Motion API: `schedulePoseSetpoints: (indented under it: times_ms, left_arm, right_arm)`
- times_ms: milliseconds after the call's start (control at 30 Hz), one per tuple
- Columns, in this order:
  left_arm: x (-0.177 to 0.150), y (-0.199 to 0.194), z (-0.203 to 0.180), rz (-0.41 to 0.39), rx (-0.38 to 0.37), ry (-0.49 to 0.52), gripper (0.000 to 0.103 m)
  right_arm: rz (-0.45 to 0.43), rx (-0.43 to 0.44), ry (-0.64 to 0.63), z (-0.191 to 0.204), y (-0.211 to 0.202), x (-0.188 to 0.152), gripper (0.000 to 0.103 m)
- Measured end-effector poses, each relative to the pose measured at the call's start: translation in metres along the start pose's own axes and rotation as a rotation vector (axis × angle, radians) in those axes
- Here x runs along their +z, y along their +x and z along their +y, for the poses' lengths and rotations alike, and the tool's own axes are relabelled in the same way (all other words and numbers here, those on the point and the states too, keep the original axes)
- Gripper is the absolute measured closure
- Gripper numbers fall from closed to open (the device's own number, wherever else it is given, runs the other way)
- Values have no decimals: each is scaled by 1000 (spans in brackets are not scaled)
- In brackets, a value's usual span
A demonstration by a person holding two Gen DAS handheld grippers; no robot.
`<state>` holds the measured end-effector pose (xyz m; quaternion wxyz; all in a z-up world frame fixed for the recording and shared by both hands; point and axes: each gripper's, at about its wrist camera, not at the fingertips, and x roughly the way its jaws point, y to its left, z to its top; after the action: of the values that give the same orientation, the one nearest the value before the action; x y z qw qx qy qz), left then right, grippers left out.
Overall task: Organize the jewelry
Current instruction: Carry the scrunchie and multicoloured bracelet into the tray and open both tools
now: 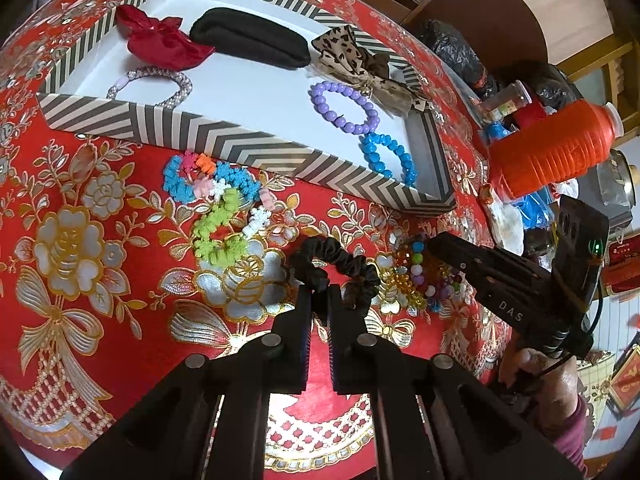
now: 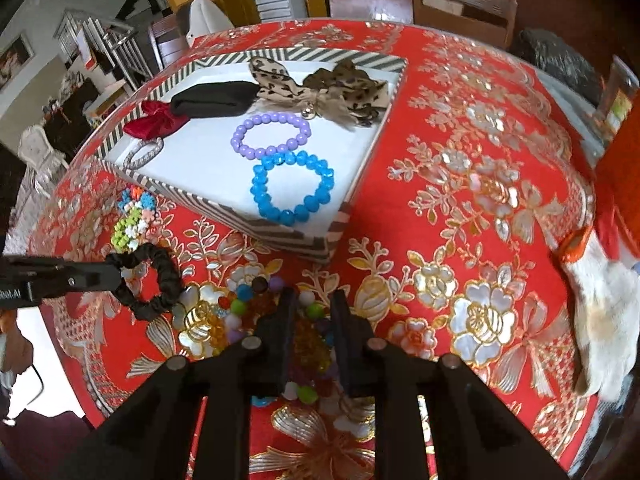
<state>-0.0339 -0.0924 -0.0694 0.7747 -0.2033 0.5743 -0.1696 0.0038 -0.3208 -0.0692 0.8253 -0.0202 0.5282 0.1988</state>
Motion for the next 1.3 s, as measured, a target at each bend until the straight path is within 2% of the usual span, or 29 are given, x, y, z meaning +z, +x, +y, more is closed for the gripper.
schedulePoseSetpoints:
  times_ms: [67, 133, 200, 433, 700, 1000, 1300]
  left_arm:
    - [-1, 1, -1, 4, -1, 3, 84]
    - [-2, 1, -3, 5, -4, 8, 84]
    - [-1, -2, -5, 1, -13, 12, 84]
    - [10, -25, -12, -37, -49, 30, 84]
    - [27, -56, -19, -109, -55, 60, 84]
    - [69, -73, -9, -219, 39, 64, 84]
    - [92, -53, 14, -228, 158, 60, 84]
  right_arm:
    - [10, -18, -45, 6, 2, -1, 84]
    - [-2, -46, -52, 8, 4, -1, 93]
    - [-4, -16, -21, 5, 3, -1, 94]
    - [-163, 88, 35, 7, -57, 0, 93]
    - [-270, 116, 1, 26, -105, 17, 93]
    - [-295, 127, 16, 36, -96, 44, 93]
    - [-252, 124, 18, 54, -56, 77, 93]
